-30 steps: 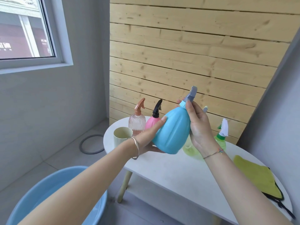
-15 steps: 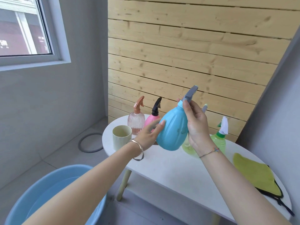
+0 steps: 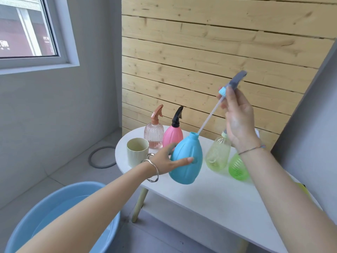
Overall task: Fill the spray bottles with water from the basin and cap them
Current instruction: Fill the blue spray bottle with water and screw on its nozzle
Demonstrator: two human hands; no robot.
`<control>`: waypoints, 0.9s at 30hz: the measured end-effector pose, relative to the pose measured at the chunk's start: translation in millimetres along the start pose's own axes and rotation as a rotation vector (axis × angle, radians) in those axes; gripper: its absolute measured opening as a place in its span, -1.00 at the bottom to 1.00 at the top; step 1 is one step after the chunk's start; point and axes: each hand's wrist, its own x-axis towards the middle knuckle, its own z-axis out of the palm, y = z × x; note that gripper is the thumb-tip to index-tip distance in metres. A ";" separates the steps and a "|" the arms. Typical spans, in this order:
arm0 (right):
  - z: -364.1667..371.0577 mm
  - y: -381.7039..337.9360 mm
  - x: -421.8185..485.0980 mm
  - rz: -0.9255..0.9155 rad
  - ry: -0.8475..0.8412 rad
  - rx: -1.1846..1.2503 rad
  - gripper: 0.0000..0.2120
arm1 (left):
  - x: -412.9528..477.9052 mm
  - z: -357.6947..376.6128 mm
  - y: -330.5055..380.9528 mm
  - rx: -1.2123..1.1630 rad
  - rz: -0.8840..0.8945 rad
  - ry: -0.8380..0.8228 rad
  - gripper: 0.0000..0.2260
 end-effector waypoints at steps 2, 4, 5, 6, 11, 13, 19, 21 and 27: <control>-5.0 -10.9 14.5 -0.031 0.021 -0.016 -0.89 | -1.8 -2.1 -9.3 -0.005 -0.039 0.021 -0.26; -11.4 -14.5 20.3 -0.019 0.014 -0.092 -0.86 | -3.5 -4.9 -15.6 -0.021 -0.048 0.032 -0.24; -15.6 -10.6 19.5 -0.003 -0.023 -0.167 -0.83 | -4.1 -6.4 -18.3 -0.031 -0.046 0.047 -0.21; -20.2 -2.8 15.6 0.017 -0.078 -0.258 -0.82 | -5.3 -8.3 -20.0 -0.036 -0.043 0.064 -0.18; -57.8 82.9 -29.6 0.251 -0.394 -0.766 -0.83 | -15.3 -18.7 -27.4 -0.065 -0.019 0.146 -0.18; -70.8 113.8 -49.6 0.332 -0.468 -0.876 -0.79 | -21.5 -22.5 -31.0 -0.078 -0.020 0.139 -0.22; -78.3 158.5 -80.2 0.495 -0.475 -0.818 -0.79 | -41.7 -28.0 -41.0 -0.083 -0.036 0.179 -0.40; -80.0 166.3 -82.5 0.515 -0.470 -0.816 -0.77 | -45.7 -29.1 -42.7 -0.084 -0.044 0.202 -0.44; -79.1 173.8 -83.8 0.556 -0.474 -0.855 -0.70 | -51.1 -34.1 -48.9 -0.084 -0.059 0.243 -0.37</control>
